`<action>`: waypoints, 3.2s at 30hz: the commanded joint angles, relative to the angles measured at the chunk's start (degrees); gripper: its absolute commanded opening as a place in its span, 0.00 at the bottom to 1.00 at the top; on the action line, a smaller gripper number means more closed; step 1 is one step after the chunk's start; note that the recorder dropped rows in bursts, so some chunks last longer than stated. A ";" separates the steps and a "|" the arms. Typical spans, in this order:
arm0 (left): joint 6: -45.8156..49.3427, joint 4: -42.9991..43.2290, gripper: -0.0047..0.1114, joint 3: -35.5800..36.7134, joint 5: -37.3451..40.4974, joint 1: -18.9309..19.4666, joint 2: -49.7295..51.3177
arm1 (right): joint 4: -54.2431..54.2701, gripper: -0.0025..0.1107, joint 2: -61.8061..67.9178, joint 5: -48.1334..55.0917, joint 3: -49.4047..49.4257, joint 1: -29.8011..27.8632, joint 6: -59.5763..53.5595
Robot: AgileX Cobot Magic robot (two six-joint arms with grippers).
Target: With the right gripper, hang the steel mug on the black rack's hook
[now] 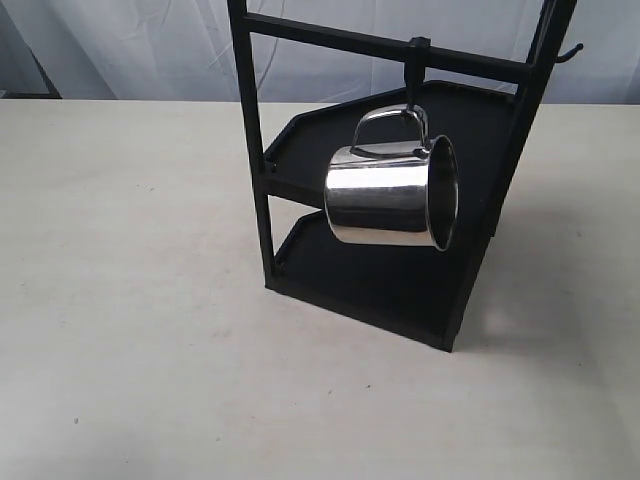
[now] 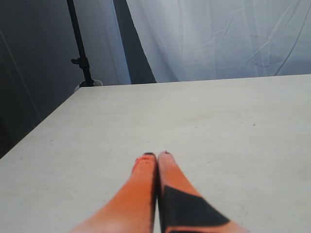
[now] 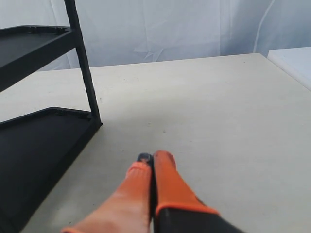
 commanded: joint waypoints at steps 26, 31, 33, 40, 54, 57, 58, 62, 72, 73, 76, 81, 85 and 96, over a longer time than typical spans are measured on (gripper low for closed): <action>-0.07 -0.46 0.05 -0.02 -0.03 0.03 -0.31 | 0.12 0.01 -0.22 -0.36 0.11 -0.34 -0.30; -0.07 -0.46 0.05 -0.02 -0.03 0.03 -0.31 | 0.12 0.01 -0.22 -0.36 0.11 -0.34 -0.30; -0.07 -0.46 0.05 -0.02 -0.03 0.03 -0.31 | 0.12 0.01 -0.22 -0.36 0.11 -0.34 -0.30; -0.07 -0.46 0.05 -0.02 -0.03 0.03 -0.31 | 0.12 0.01 -0.22 -0.36 0.11 -0.34 -0.30; -0.07 -0.67 0.05 -0.02 -0.14 0.03 -0.31 | 0.12 0.01 -0.22 -0.36 0.11 -0.34 -0.30; -0.07 -0.96 0.05 -0.02 -0.14 0.03 -0.31 | 0.12 0.01 -0.22 -0.36 0.11 -0.34 -0.30; -0.07 -0.96 0.05 -0.02 -0.14 0.03 -0.31 | 0.12 0.01 -0.22 -0.36 0.11 -0.34 -0.30; -0.07 -0.96 0.05 -0.02 -0.14 0.03 -0.31 | 0.12 0.01 -0.22 -0.36 0.11 -0.34 -0.30; -0.07 -0.96 0.05 -0.02 -0.14 0.03 -0.31 | 0.12 0.01 -0.22 -0.36 0.11 -0.34 -0.30; -0.07 -0.96 0.05 -0.02 -0.14 0.03 -0.31 | 0.12 0.01 -0.22 -0.36 0.11 -0.34 -0.30; -0.07 -1.40 0.05 -0.02 -0.26 0.03 -0.31 | 0.12 0.01 -0.22 -0.36 0.11 -0.34 -0.30; -0.07 -1.40 0.05 -0.02 -0.26 0.03 -0.31 | 0.12 0.01 -0.22 -0.36 0.11 -0.34 -0.30; -0.07 -1.60 0.05 -0.02 -0.26 0.03 -0.31 | 0.12 0.01 -0.22 -0.36 0.11 -0.34 -0.30; -0.07 -2.36 0.05 -0.02 -0.26 0.03 -0.31 | 0.12 0.01 -0.22 -0.36 0.11 -0.34 -0.30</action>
